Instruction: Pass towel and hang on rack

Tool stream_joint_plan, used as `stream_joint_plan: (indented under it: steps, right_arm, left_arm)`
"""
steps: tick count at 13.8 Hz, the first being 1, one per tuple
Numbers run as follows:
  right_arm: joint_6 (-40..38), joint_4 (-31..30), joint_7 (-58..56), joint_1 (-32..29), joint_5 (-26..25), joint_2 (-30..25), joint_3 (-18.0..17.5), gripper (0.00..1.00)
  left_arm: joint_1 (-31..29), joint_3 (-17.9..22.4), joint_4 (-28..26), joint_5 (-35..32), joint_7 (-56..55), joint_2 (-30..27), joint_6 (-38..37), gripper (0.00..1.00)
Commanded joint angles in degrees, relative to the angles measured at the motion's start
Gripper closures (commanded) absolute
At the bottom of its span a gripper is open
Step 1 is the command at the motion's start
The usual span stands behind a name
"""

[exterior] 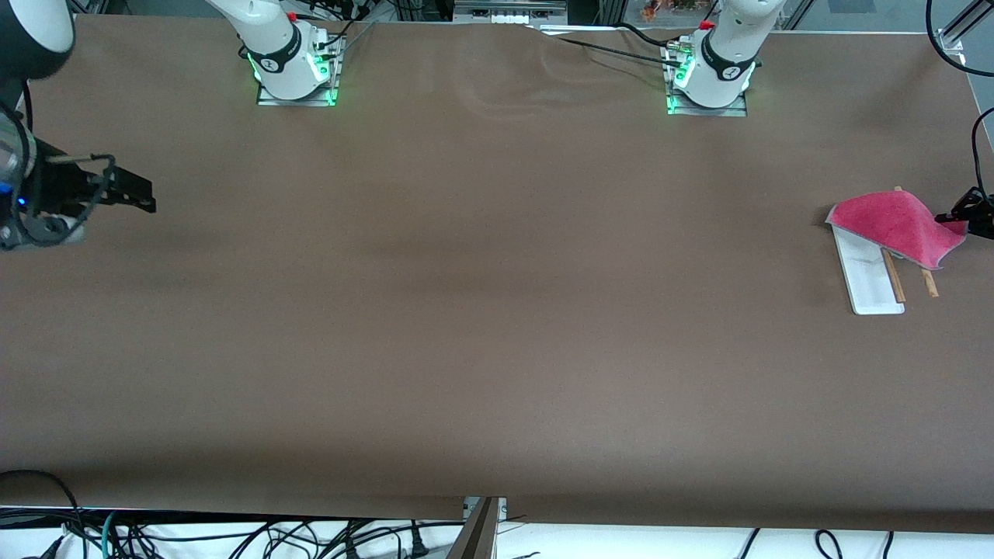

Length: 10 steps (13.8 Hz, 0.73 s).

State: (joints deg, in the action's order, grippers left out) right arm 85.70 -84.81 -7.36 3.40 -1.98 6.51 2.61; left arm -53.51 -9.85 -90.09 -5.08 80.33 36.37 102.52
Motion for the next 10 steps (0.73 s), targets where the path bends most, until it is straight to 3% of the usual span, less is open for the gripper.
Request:
stream_joint_plan:
  steps: [1,5,10]
  right_arm:
    - [1.57,-3.78,0.07,-1.64,-0.74,-4.32,-0.42,0.00]
    - [1.22,-4.04,-0.20,-2.87,-0.65,-6.24,-0.50,0.00]
    - [-0.36,-6.15,1.90,-3.31,-0.22,-7.92,-1.03,0.00]
  left_arm:
    - [0.07,-0.26,1.58,-1.42,0.70,0.19,-0.74,0.01]
    - [0.77,-1.13,2.11,-1.60,-1.31,-2.96,-1.35,0.00]
    - [6.21,-1.22,3.08,-1.60,-8.60,-11.04,-7.94,0.00]
